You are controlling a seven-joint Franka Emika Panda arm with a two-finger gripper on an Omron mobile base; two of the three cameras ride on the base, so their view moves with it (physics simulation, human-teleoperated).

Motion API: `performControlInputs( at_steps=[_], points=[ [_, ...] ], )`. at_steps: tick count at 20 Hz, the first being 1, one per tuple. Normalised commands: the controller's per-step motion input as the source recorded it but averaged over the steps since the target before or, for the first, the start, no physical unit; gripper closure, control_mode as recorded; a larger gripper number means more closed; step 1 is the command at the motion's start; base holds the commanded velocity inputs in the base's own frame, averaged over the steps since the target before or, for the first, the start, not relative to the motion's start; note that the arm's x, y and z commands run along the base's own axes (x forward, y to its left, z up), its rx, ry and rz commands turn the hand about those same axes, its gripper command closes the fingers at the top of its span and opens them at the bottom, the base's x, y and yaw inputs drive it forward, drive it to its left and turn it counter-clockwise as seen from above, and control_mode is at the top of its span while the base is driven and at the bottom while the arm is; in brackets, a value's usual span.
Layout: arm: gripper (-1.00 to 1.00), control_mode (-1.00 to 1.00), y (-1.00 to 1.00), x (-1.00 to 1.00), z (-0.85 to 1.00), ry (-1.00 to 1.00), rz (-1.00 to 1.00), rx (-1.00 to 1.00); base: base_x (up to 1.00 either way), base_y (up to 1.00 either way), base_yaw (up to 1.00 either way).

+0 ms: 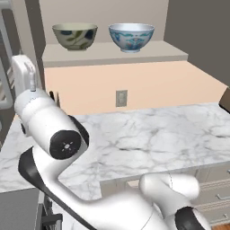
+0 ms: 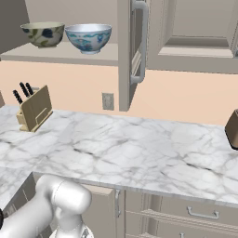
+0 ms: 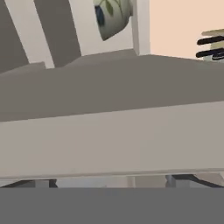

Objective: Open the cabinet. Pick the bowls from the counter and place them in the cabinet. Then close the cabinet.

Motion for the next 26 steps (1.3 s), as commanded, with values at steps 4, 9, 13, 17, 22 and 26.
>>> performControlInputs(
  at_steps=[4,9,13,17,22,26],
  points=[
    [-1.00,-1.00,-0.70,0.99,-0.28,0.13,-0.28,0.00,0.00,0.00,0.00],
    [-1.00,-1.00,-1.00,0.58,-0.04,0.09,-0.05,0.15,0.00,0.00,0.00],
    [-1.00,-1.00,-1.00,0.74,0.00,0.11,0.00,0.14,0.00,0.00,0.00],
    [-1.00,-1.00,-0.99,0.67,0.00,0.03,0.00,0.12,0.00,0.00,0.00],
    [-1.00,-1.00,-0.85,0.74,0.00,0.00,0.00,0.11,0.00,0.00,0.00],
    [-1.00,-1.00,-0.72,0.89,0.00,0.00,0.00,0.14,0.00,0.00,0.00]
  ],
)
